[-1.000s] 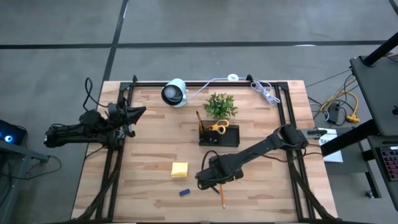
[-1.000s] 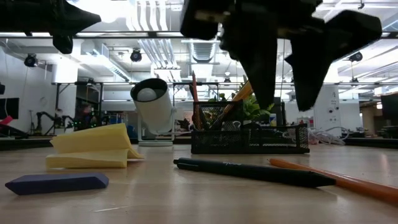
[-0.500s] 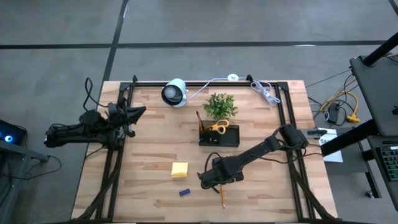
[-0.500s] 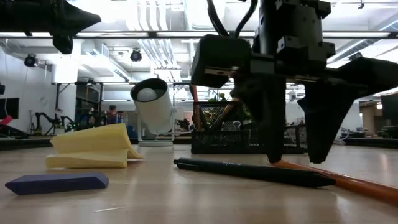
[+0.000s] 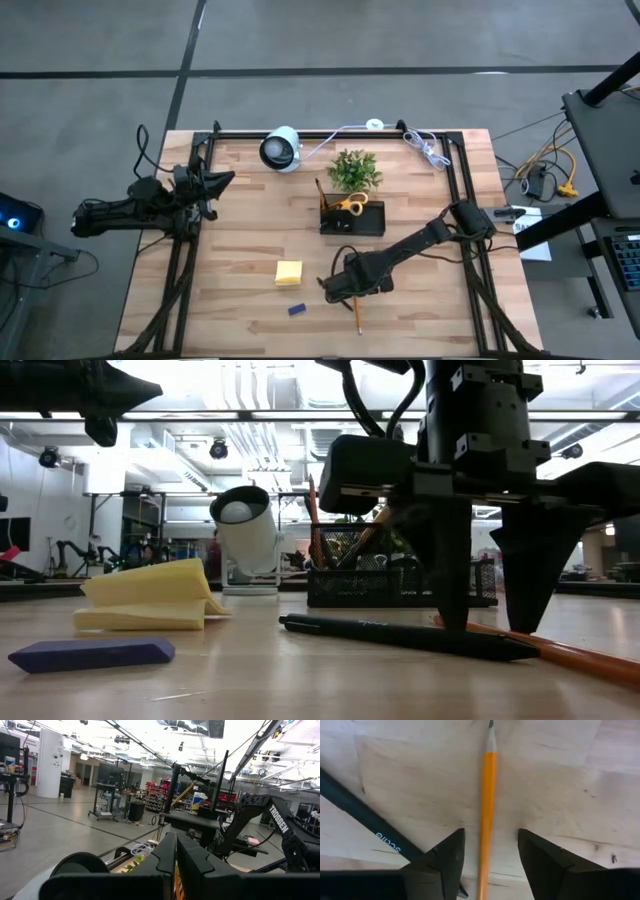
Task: Pick and place office supplies into organizer
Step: Put the orange pencil into the black desk organizer
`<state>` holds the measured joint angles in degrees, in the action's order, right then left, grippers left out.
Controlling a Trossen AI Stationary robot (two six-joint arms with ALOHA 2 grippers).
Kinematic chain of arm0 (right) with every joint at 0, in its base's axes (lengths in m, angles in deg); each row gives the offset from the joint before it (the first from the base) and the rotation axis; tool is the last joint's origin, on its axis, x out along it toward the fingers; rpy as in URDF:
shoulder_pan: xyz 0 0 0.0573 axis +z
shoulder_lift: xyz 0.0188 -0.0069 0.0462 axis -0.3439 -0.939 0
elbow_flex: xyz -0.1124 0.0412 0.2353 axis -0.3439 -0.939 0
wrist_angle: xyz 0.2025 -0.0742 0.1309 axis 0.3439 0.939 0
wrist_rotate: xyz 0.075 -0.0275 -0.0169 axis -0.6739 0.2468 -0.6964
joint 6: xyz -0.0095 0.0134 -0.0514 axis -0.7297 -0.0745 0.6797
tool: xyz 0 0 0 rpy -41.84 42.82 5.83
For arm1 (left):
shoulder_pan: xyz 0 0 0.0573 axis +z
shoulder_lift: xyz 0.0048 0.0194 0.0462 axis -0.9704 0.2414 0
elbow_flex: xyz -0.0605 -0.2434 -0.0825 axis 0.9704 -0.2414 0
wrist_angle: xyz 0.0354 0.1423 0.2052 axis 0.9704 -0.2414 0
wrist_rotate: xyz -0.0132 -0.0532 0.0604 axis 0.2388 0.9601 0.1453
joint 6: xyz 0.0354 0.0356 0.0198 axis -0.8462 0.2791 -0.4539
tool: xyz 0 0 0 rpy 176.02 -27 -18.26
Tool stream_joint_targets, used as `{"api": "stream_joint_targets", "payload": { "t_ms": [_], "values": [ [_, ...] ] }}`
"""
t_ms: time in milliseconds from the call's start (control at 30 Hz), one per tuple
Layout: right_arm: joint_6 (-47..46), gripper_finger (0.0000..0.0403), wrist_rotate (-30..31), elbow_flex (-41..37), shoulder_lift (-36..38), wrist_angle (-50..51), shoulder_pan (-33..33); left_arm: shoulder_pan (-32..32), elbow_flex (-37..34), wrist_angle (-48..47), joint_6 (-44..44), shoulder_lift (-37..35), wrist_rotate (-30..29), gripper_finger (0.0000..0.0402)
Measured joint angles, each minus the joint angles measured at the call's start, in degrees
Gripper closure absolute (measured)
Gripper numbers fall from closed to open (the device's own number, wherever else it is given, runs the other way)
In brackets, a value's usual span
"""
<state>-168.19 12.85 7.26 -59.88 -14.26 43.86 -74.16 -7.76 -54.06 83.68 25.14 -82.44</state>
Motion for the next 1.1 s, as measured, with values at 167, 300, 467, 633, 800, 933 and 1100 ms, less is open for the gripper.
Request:
{"api": "stream_joint_targets", "payload": {
  "t_ms": [167,300,467,633,800,933,1100],
  "values": [
    [0.4,0.0269,0.0,-0.1,0.0,0.0,0.0,0.0,0.0,0.0,0.0,0.0,0.0,0.0402],
    [1.4,0.0306,-0.2,-0.2,0.0,-0.3,0.0,0.0,0.0,0.0,0.0,0.0,0.0,0.0402],
    [3.4,0.0352,-0.3,-0.2,0.0,-0.7,0.0,0.0,0.0,0.0,0.0,0.0,0.0,0.0402],
    [5.6,0.0387,-1.4,-0.2,0.0,-0.7,0.0,0.0,0.0,0.0,0.0,0.0,0.0,0.0402],
    [7.9,0.0388,-2.1,-0.3,0.0,-0.7,0.0,0.0,0.0,0.0,0.0,0.0,0.0,0.0402],
    [9.5,0.0389,-2.6,-0.3,-0.1,-0.8,0.0,0.0,0.0,0.0,0.0,0.0,0.0,0.0402],
    [11.1,0.039,-3.2,-0.3,0.0,-1.3,-0.2,0.0,0.0,0.0,0.0,0.0,0.0,0.0402]
  ]
}}
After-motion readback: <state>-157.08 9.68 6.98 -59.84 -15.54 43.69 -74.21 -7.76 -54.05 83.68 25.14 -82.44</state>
